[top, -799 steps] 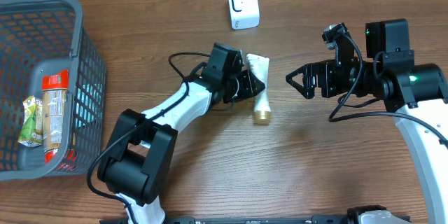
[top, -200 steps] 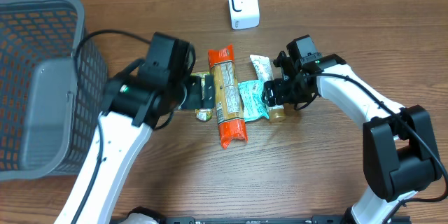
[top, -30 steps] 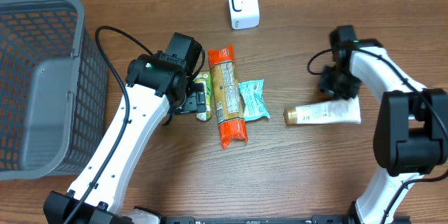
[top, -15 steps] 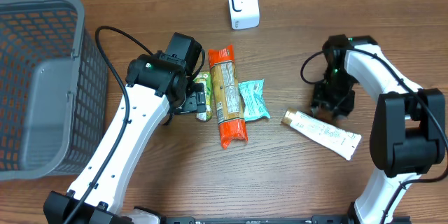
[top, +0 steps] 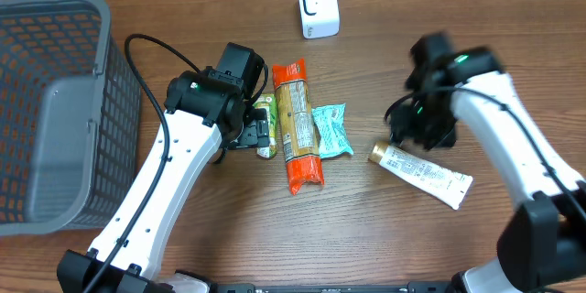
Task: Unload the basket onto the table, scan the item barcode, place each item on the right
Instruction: 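Regrasp the tube near its gold cap with the right gripper, then rotate the tube upright with the right gripper, cap toward the back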
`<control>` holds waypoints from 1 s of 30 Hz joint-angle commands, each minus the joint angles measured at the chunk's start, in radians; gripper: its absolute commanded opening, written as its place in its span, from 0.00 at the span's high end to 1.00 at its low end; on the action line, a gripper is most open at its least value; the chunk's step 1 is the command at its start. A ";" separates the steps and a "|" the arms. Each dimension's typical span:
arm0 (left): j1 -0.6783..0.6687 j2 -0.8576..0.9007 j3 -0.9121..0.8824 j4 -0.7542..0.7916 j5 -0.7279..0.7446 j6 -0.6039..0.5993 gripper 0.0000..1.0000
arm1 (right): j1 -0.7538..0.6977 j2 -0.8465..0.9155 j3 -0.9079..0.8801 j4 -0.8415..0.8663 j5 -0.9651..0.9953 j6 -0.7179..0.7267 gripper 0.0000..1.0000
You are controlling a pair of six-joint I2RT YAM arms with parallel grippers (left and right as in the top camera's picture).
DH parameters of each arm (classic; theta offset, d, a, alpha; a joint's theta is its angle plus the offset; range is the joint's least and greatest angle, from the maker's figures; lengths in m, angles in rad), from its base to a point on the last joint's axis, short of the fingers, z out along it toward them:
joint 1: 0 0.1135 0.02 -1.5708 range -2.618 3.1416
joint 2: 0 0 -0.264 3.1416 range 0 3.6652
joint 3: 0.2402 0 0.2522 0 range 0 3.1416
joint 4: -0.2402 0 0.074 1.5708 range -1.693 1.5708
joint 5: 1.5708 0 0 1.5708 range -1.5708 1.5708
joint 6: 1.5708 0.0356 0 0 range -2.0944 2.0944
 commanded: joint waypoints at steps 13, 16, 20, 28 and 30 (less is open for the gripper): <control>0.000 0.004 -0.005 0.001 -0.013 -0.021 0.00 | 0.021 0.018 -0.327 0.358 0.047 0.143 0.33; 0.000 0.004 -0.005 0.001 -0.013 -0.021 0.00 | 0.021 0.020 -0.336 0.447 0.066 0.154 0.33; 0.000 0.004 -0.005 0.001 -0.013 -0.021 0.01 | 0.021 0.021 -0.336 0.557 0.126 0.227 0.33; 0.000 0.004 -0.005 0.001 -0.013 -0.021 0.00 | 0.021 0.021 -0.305 0.645 0.125 0.289 0.32; 0.000 0.004 -0.005 0.001 -0.013 -0.021 0.01 | 0.018 0.018 -0.256 0.592 0.121 0.219 0.28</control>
